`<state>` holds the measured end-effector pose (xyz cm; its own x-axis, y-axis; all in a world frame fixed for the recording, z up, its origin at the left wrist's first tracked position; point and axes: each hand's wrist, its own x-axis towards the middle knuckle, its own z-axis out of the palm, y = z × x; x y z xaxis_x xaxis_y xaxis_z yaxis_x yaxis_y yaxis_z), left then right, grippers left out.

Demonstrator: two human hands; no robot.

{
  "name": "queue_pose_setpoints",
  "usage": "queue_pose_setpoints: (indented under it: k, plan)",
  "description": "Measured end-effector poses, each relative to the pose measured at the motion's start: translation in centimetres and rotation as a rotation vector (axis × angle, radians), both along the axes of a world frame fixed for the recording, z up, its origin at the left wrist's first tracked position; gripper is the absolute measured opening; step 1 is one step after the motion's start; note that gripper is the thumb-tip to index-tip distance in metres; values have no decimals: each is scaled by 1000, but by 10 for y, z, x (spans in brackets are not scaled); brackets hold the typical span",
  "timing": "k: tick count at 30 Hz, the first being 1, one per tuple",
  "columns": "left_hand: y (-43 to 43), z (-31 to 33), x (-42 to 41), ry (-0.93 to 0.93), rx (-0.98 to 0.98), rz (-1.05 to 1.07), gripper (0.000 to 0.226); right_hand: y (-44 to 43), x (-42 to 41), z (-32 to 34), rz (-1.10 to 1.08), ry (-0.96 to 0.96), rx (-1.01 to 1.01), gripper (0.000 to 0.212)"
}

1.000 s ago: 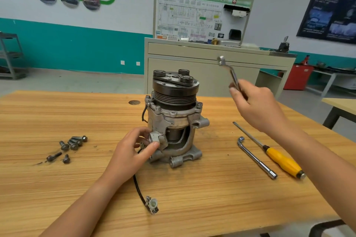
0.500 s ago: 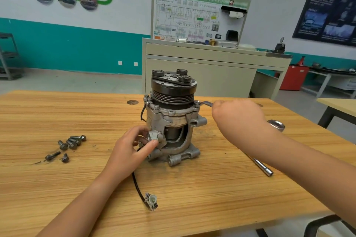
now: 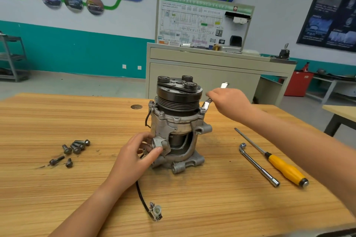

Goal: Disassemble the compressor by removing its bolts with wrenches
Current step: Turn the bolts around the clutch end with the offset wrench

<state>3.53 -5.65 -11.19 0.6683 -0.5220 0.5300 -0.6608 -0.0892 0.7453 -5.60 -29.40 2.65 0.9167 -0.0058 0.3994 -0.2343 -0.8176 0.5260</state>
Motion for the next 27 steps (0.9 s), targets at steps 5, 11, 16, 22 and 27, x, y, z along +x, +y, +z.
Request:
queue_pose_setpoints:
  k: [5,11,16,22,27]
  plan:
    - [1,0,0,-51,21,4,34,-2,6,-6,280,-267,174,32]
    - [2,0,2,-57,17,7,31,12,-37,11,166,-450,482,24]
    - [2,1,1,-59,20,10,32,26,-65,-11,-120,33,312,18]
    - [3,3,0,-62,23,10,33,34,-60,-7,-258,134,289,11]
    - [3,2,0,-42,21,13,29,47,-56,2,-356,181,129,16]
